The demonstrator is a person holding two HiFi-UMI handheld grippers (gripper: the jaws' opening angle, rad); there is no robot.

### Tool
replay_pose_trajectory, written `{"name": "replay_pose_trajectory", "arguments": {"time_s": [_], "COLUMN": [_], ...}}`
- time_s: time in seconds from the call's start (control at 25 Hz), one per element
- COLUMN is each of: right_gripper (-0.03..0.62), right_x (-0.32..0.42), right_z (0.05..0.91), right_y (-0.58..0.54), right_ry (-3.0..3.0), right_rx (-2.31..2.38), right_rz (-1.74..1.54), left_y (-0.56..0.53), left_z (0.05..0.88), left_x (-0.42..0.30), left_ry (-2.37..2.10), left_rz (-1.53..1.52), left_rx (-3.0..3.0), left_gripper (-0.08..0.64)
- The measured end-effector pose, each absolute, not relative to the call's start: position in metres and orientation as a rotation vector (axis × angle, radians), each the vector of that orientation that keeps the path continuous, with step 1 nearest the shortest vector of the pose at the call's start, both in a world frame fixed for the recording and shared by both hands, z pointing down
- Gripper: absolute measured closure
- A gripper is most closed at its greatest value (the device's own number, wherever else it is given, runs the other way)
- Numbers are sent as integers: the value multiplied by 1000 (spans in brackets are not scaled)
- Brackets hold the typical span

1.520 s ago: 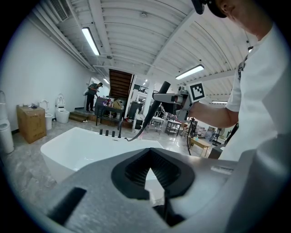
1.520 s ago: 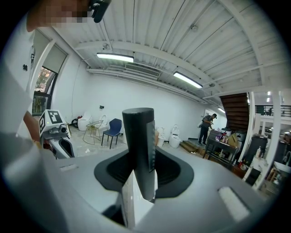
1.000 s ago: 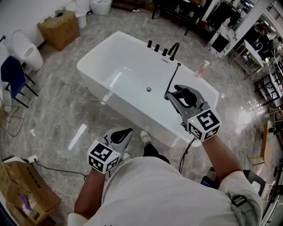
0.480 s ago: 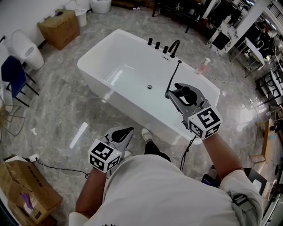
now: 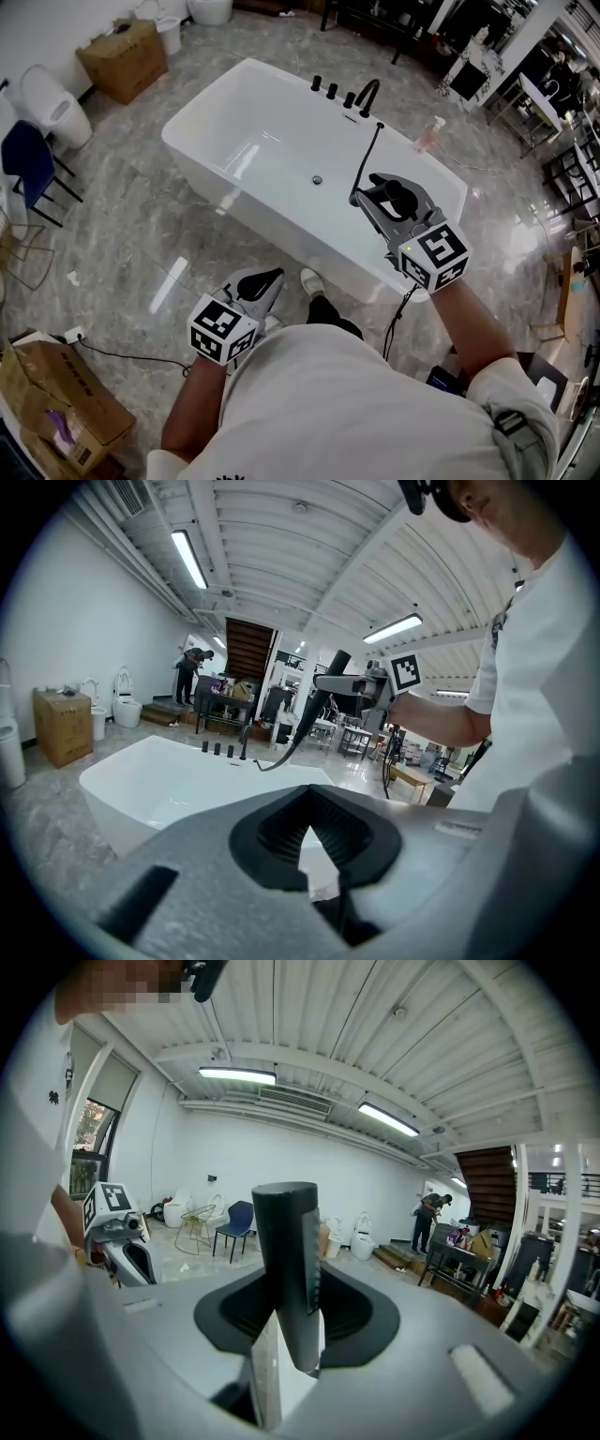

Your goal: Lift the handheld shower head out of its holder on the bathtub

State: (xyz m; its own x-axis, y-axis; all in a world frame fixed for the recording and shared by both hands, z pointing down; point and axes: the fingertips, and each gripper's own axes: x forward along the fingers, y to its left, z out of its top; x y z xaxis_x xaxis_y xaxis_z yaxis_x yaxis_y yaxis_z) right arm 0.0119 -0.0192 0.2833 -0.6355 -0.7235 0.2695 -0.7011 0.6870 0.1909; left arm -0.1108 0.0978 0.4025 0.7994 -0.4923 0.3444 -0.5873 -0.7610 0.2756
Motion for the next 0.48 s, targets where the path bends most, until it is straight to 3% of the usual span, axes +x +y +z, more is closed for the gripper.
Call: {"name": "replay_pose_trajectory", "arguments": {"time_s": [0.48], "right_gripper": [454], "right_x": [10], "right_z": [285], "right_y": [-24], "right_ry": [-2580], "right_rx": [1106], "right_rz": [-77], "left_y": [94], "left_z": [403], "left_x": [-116], "left_ry": [-830], "left_rz": [364], "left_rx": [2610], "left_gripper": [554]}}
